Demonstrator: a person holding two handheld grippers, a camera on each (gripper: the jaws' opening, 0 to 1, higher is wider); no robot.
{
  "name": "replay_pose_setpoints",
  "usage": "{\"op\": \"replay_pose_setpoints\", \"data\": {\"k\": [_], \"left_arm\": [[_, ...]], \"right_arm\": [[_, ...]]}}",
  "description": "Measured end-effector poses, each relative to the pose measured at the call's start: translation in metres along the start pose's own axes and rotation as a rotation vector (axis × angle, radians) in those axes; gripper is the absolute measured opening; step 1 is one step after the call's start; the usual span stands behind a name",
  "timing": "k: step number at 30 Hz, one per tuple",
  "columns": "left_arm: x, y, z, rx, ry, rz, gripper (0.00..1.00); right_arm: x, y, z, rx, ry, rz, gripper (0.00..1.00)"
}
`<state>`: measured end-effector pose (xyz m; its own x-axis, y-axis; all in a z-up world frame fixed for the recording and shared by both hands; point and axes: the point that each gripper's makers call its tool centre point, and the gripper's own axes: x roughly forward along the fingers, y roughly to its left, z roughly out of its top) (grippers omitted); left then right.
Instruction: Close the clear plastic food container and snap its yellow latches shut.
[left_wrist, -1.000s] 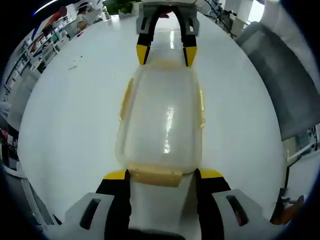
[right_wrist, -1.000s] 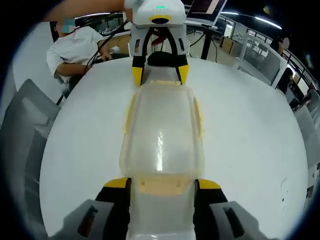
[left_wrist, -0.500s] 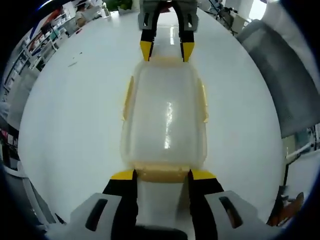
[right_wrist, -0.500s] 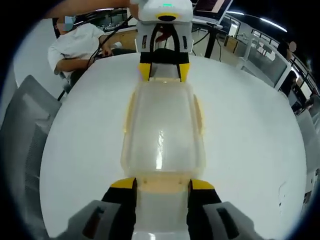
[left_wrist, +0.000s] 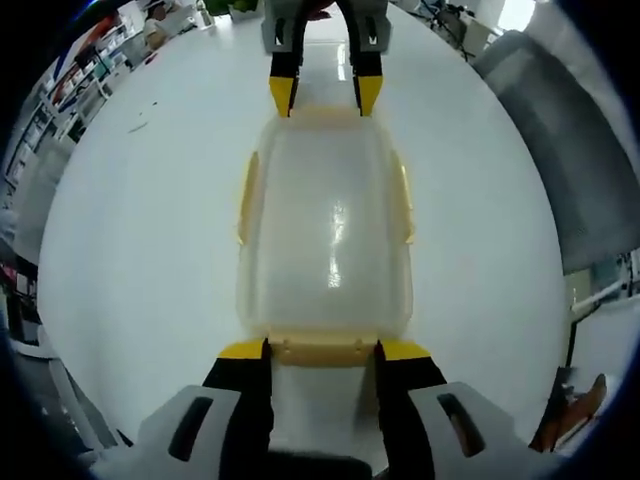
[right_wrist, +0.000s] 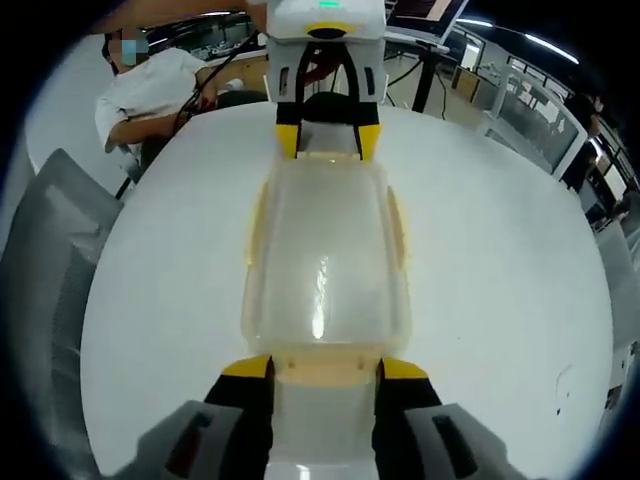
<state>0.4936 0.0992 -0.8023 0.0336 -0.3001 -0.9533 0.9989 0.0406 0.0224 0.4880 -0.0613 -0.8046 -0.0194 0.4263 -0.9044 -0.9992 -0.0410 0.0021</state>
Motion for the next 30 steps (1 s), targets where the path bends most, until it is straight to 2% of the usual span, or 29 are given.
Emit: {"op": "replay_pose_setpoints", "data": {"k": [6, 11, 15, 20, 26, 30], "left_arm": [[0.0006, -0.0013, -0.0006, -0.001, -0.014, 0.003, 0.39], [0.0001, -0.0020, 0.0003, -0.031, -0.028, 0.001, 0.39], [-0.0017, -0.0024, 0.0009, -0.024, -0.014, 0.006, 0.38], [-0.0031, -0.0032, 0.0000, -0.043, -0.025, 0.030, 0.37], [-0.0034, -0.0008, -0.0001, -0.038, 0.005, 0.048, 0.36], [-0.0055, 0.0007, -0.0040, -0.043, 0.030, 0.060, 0.36]], "right_arm": [[0.0002, 0.0007, 0.0004, -0.002, 0.024, -0.002, 0.38], [0.0005, -0.0009, 0.0004, -0.002, 0.021, 0.003, 0.37], [-0.0004, -0.0003, 0.0001, 0.007, 0.018, -0.002, 0.36], [0.0003, 0.0001, 0.0005, 0.009, 0.015, 0.000, 0.35], [0.0000, -0.0007, -0.0001, 0.003, 0.018, -0.002, 0.35], [-0.0051, -0.0018, 0.0062, 0.000, -0.014, -0.002, 0.35]]}}
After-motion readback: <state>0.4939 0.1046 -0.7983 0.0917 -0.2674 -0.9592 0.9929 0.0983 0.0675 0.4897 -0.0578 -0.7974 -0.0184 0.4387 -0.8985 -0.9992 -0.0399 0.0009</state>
